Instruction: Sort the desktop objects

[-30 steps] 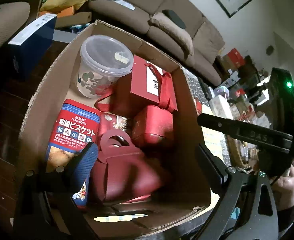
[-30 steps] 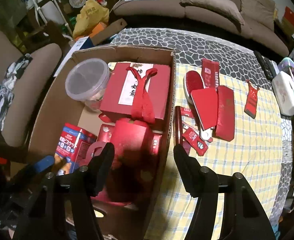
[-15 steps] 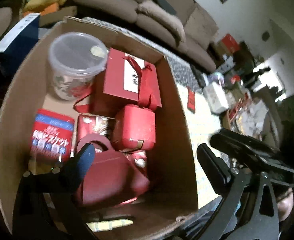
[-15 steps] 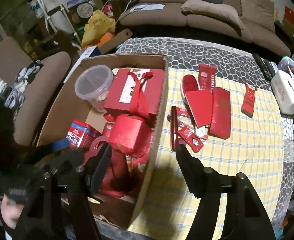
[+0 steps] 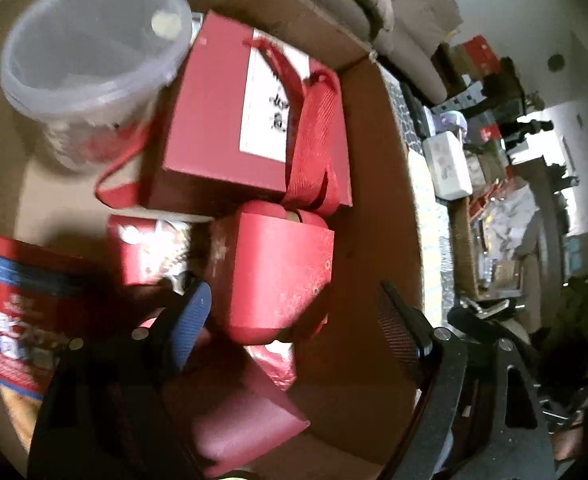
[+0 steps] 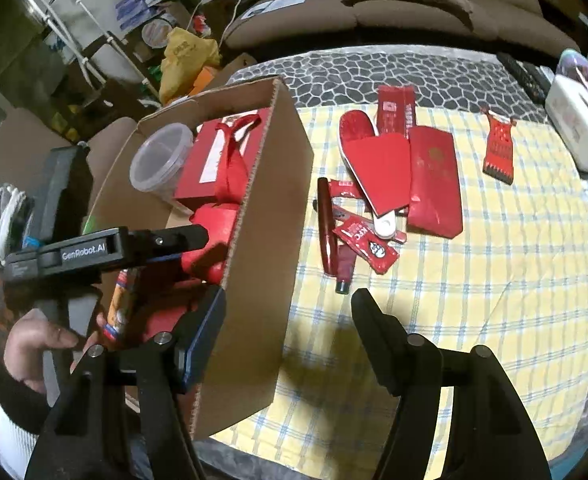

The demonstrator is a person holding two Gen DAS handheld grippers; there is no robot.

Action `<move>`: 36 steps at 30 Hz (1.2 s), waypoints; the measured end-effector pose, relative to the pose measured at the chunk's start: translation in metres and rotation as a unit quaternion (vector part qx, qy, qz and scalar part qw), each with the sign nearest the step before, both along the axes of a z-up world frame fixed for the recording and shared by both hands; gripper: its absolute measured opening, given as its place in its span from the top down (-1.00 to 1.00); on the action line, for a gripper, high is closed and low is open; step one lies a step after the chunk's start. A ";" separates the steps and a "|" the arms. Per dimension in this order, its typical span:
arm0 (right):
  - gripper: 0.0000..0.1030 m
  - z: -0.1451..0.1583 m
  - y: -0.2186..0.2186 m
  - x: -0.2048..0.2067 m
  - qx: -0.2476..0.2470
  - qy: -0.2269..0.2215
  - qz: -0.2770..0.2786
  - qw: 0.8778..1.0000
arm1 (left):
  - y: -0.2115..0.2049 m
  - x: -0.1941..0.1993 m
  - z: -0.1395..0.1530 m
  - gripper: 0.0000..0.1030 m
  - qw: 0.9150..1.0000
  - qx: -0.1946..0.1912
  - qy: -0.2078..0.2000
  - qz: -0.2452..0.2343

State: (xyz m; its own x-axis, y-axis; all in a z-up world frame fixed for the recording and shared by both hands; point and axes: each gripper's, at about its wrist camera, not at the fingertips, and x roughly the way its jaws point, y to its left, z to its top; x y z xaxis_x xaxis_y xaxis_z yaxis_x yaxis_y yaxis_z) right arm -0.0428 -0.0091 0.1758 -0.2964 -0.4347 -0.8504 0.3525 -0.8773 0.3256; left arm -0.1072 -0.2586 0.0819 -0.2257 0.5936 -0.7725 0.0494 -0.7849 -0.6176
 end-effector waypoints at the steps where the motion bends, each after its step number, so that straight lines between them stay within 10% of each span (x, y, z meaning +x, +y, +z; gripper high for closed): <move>1: -0.31 -0.002 0.002 -0.001 -0.004 -0.003 -0.001 1.000 | 0.000 -0.002 -0.004 -0.56 1.000 0.003 -0.007 0.001; 16: -0.32 -0.014 0.012 -0.005 -0.015 -0.014 -0.003 1.000 | 0.008 -0.012 -0.020 -0.39 0.999 0.018 -0.038 -0.005; 36: -0.33 0.003 0.008 0.012 0.014 0.014 -0.002 1.000 | 0.023 0.065 0.076 -0.91 0.990 -0.101 0.100 -0.013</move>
State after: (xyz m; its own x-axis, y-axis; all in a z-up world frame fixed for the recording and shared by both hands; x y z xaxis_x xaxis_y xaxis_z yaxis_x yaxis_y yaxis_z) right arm -0.0313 -0.0010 0.1787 -0.3213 -0.4102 -0.8535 0.3578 -0.8871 0.2916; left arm -0.0419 -0.2358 0.1577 -0.3736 0.4398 -0.8167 -0.0795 -0.8924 -0.4442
